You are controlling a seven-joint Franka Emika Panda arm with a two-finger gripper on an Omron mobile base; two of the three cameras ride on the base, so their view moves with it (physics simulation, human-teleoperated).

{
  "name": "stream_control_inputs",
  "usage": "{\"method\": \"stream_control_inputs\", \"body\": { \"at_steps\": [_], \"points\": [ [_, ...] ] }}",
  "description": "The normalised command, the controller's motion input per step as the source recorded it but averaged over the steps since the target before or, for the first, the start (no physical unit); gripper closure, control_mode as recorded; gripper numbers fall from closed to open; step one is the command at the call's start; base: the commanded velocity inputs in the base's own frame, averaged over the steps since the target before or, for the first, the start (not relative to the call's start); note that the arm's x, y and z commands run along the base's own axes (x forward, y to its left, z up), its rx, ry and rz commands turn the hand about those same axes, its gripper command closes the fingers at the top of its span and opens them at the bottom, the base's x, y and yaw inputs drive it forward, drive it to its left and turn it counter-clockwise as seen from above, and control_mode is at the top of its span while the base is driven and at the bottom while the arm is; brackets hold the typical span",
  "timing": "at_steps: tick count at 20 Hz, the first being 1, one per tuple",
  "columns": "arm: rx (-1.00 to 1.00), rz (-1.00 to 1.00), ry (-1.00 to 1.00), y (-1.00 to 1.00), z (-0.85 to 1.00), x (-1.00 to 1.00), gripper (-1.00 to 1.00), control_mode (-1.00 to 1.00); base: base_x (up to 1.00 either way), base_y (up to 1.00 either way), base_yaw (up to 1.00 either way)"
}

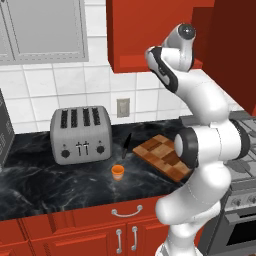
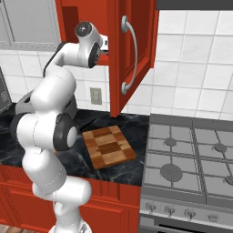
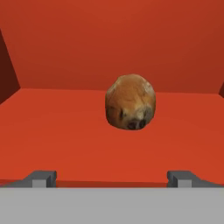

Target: Pick the bread, place it on the cutting board, pick the jam, place it on the counter, and close the cabinet.

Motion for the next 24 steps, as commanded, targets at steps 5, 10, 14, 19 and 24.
{"method": "stream_control_inputs", "body": {
  "at_steps": [5, 10, 14, 19, 24],
  "points": [
    [0.0, 0.0, 0.0, 0.0, 0.0, 0.23, -1.0, -1.0, 0.0, 0.0, 0.0],
    [0.0, 0.0, 0.0, 0.0, 0.0, 0.24, -1.0, -1.0, 0.0, 0.0, 0.0],
    [0.0, 0.0, 0.0, -0.01, 0.0, 0.2, -1.0, -1.0, 0.0, 0.0, 0.0],
    [0.0, -0.01, 0.0, -0.03, 0.0, 0.19, -1.0, -1.0, 0.0, 0.0, 0.0],
    [0.0, 0.0, 0.0, -0.07, 0.0, 0.17, -1.0, -1.0, 0.0, 0.0, 0.0]
  ]
}}
